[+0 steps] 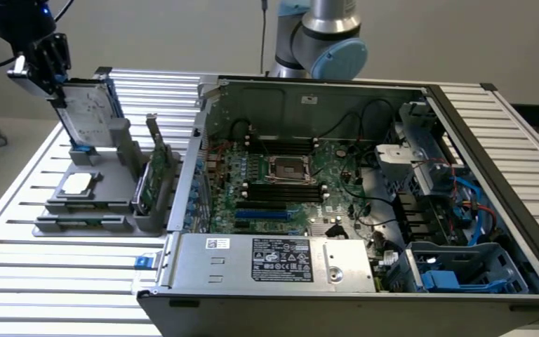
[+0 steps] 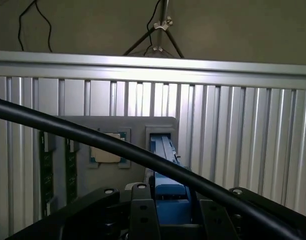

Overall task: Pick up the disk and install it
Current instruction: 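Pick up the disk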

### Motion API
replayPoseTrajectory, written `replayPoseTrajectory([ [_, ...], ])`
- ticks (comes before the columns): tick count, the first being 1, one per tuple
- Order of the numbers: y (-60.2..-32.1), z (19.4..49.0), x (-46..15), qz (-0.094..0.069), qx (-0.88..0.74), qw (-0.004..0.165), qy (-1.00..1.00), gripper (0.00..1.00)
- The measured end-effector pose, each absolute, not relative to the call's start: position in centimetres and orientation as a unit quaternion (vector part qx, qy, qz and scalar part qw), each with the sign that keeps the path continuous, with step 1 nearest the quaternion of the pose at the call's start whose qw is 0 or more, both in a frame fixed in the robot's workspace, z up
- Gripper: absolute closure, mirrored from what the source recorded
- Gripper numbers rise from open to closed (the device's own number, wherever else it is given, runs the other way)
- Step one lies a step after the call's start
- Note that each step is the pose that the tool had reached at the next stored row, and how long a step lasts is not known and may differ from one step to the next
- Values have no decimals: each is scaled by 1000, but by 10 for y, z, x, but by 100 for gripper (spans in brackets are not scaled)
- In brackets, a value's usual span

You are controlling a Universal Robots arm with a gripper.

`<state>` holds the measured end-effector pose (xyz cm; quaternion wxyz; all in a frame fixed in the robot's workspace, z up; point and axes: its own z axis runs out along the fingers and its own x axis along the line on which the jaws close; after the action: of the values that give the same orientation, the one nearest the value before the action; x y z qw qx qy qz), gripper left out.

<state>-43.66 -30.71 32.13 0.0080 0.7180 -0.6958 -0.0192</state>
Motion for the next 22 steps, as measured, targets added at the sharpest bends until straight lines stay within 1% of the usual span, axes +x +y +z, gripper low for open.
replayPoseTrajectory([
  [12,-307,365,-427,-19,719,8,-695,67],
  [22,-307,410,-392,-23,719,11,-695,67],
])
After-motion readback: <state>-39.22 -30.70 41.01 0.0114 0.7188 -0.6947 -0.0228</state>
